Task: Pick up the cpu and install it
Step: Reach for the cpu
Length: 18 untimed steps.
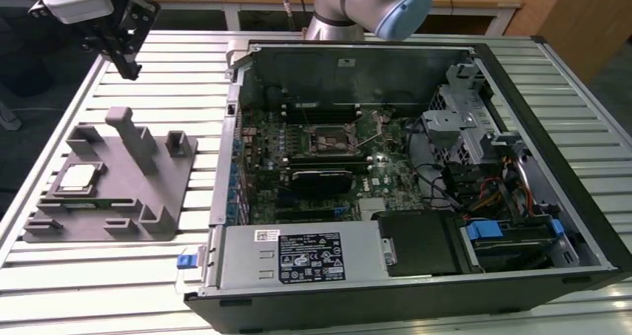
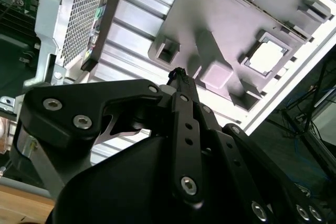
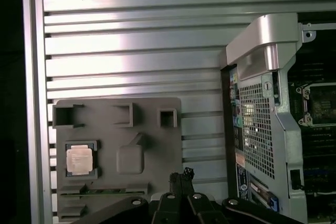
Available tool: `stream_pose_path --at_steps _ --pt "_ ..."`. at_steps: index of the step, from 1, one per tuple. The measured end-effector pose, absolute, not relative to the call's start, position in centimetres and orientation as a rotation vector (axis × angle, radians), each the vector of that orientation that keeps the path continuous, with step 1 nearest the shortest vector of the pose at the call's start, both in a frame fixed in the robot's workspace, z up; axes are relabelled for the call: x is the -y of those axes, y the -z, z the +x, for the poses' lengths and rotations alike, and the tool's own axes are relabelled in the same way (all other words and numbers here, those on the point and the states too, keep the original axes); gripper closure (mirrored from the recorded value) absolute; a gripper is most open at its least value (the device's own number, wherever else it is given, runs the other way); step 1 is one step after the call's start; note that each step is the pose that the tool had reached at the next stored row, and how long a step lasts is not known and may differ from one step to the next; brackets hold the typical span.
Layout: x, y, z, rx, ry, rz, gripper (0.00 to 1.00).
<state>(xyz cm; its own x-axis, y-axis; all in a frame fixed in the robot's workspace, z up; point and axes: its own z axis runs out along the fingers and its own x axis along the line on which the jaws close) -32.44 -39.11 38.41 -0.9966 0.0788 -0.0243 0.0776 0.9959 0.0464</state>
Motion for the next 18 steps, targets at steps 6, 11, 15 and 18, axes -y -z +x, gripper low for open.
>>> stream_pose_path --at_steps 6,11,15,18 --pt "39.1 -38.4 -33.7 -3.112 -0.071 0.122 0.89" --pt "39.1 -38.3 -34.7 -3.112 -0.071 0.122 0.89" --pt "39.1 -38.3 -35.7 -3.112 -0.072 0.122 0.89" --pt "39.1 -38.3 -36.3 -3.112 -0.071 0.122 0.89"
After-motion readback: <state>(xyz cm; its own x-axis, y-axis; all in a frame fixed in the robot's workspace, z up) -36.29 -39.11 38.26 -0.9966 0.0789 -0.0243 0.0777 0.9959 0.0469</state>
